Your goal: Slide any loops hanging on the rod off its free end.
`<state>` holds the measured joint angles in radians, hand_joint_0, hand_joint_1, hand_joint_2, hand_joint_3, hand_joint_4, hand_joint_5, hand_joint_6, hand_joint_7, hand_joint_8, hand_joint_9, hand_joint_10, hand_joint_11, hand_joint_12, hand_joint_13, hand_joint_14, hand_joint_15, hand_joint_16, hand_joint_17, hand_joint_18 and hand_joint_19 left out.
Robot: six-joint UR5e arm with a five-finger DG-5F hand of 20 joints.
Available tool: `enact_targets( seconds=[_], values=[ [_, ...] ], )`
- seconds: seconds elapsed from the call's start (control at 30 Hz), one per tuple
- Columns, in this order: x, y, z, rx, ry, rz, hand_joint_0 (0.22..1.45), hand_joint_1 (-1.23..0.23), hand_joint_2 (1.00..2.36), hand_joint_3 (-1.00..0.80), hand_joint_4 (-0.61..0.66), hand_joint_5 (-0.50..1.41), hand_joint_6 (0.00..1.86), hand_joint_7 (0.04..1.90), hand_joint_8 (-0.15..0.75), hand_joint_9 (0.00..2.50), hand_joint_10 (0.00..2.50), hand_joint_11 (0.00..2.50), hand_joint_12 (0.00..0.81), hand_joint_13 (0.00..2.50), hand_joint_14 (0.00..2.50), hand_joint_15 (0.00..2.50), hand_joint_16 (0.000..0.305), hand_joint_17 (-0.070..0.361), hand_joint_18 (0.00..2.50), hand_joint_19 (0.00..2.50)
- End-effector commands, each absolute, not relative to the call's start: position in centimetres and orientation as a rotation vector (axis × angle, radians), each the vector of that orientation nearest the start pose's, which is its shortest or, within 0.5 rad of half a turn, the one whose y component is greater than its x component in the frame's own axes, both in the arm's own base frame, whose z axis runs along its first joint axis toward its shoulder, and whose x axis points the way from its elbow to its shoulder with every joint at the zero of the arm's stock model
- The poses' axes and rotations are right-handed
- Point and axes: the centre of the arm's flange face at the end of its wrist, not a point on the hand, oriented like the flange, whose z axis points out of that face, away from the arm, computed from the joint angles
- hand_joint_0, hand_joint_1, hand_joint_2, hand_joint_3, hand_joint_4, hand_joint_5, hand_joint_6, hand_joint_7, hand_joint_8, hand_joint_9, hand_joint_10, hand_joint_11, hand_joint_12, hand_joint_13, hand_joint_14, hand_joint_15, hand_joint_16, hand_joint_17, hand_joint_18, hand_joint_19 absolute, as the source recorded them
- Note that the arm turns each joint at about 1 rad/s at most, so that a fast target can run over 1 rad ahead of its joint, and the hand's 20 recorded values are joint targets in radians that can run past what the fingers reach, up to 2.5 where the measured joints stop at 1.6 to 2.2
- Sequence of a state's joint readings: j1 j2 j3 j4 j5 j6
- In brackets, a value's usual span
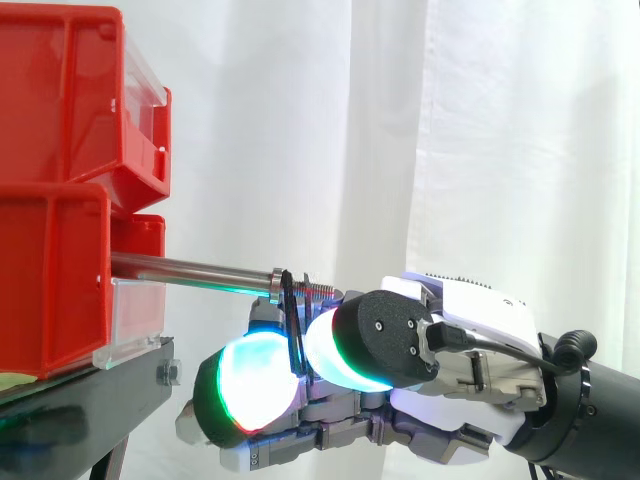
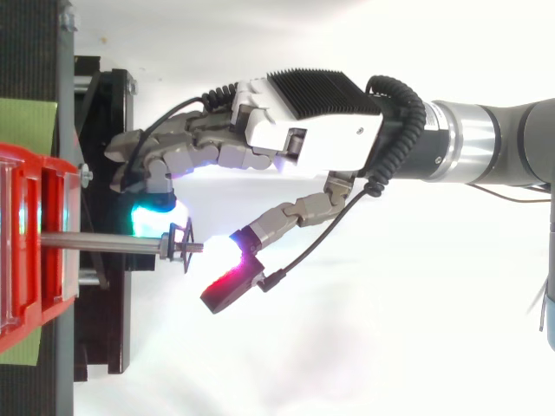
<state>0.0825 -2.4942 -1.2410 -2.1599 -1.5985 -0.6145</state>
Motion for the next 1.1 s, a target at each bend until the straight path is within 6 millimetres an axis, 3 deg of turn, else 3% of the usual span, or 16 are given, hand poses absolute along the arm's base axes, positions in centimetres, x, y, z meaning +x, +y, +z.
enact_targets(
  seconds=[0.0,0.17,0.7,1.07],
  values=[
    [80.21,-6.44,14.48,0.501,1.128,0.93,0.58,-0.64,1.01,-0.37,0.32,-0.14,0.5,1.4,0.336,0.69,0.0,0.1,0.346,0.52,0.0,0.0,0.047,0.106,0.5,0.05],
    [80.18,-6.5,14.46,0.498,1.132,0.932,0.58,-0.65,1.01,-0.37,0.29,-0.13,0.5,1.54,0.339,0.7,0.0,0.11,0.346,0.52,0.0,0.0,0.047,0.106,0.51,0.06],
    [80.2,-6.85,14.55,0.498,1.128,0.93,0.57,-0.66,1.03,-0.2,0.24,-0.2,0.78,1.36,0.344,0.69,0.01,0.16,0.35,0.53,0.0,0.0,0.048,0.108,0.52,0.04],
    [80.16,-6.98,14.59,0.52,1.126,0.955,0.55,-0.62,1.03,-0.03,0.17,-0.21,0.83,1.39,0.344,0.69,0.01,0.16,0.353,0.52,0.0,0.0,0.049,0.111,0.51,0.05]
  ],
)
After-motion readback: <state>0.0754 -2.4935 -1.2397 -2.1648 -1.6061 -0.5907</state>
